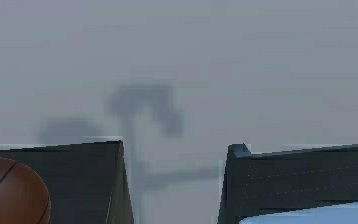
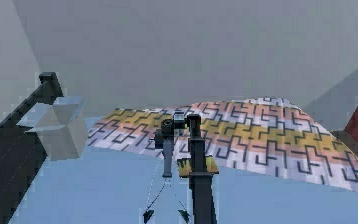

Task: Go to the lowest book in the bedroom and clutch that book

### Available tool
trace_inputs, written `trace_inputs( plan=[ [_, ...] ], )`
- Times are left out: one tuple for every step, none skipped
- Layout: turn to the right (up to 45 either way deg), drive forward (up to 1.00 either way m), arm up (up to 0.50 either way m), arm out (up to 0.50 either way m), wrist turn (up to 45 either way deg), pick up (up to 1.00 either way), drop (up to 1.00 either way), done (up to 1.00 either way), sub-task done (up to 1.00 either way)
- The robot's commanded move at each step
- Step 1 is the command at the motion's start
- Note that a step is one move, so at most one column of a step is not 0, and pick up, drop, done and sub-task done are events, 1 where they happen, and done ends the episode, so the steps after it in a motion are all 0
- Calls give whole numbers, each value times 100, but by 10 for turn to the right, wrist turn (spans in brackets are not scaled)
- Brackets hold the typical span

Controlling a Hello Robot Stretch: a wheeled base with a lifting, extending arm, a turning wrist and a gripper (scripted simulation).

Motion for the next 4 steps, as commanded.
trace_inputs(
  plan=[
    [0, 0, 0, 0, 450, 0, 0, 0, 0],
    [0, 0, 0, 0, 450, 0, 0, 0, 0],
    [0, 0, 0, 0, 450, 0, 0, 0, 0],
    [0, 0, 0, 0, 450, 0, 0, 0, 0]
  ],
)
